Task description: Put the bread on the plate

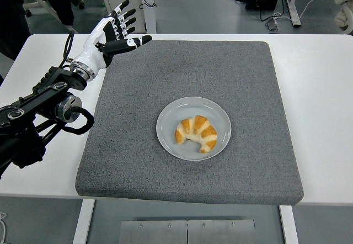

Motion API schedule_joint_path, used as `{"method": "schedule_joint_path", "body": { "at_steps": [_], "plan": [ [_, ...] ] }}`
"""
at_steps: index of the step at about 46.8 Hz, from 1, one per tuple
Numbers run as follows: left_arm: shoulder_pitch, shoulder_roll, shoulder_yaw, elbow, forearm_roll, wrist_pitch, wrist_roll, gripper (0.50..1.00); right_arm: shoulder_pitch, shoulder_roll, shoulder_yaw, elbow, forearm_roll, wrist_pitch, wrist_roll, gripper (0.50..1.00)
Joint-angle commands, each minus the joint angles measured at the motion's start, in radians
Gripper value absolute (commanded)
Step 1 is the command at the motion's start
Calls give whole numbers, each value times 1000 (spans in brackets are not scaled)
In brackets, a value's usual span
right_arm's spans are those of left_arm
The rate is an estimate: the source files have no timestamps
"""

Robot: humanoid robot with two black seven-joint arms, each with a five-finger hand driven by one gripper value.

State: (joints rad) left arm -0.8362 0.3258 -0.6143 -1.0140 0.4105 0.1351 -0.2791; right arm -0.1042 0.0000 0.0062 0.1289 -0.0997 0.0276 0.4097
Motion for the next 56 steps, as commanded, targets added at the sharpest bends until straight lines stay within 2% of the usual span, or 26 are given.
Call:
{"method": "schedule_joint_path", "body": {
  "at_steps": [1, 8, 18, 35, 47, 56],
  "plan": [
    [-6, -21, -4, 25, -15, 0, 0, 969, 0, 0, 0, 0, 0, 0, 0, 1000],
    [-3, -44, -16, 63, -55, -2, -2, 969, 0, 0, 0, 0, 0, 0, 0, 1000],
    [-4, -113, -76, 189, -130, -3, -12, 969, 0, 0, 0, 0, 0, 0, 0, 1000],
    [-41, -174, -139, 403, -272, -103, -14, 969, 3, 0, 1, 2, 0, 0, 0, 1000],
    [-61, -176, -165, 463, -318, -176, -15, 969, 3, 0, 0, 6, 0, 3, 0, 1000],
    [-60, -179, -171, 479, -323, -181, -15, 971, 4, 0, 0, 9, 0, 3, 0, 1000]
  ]
}}
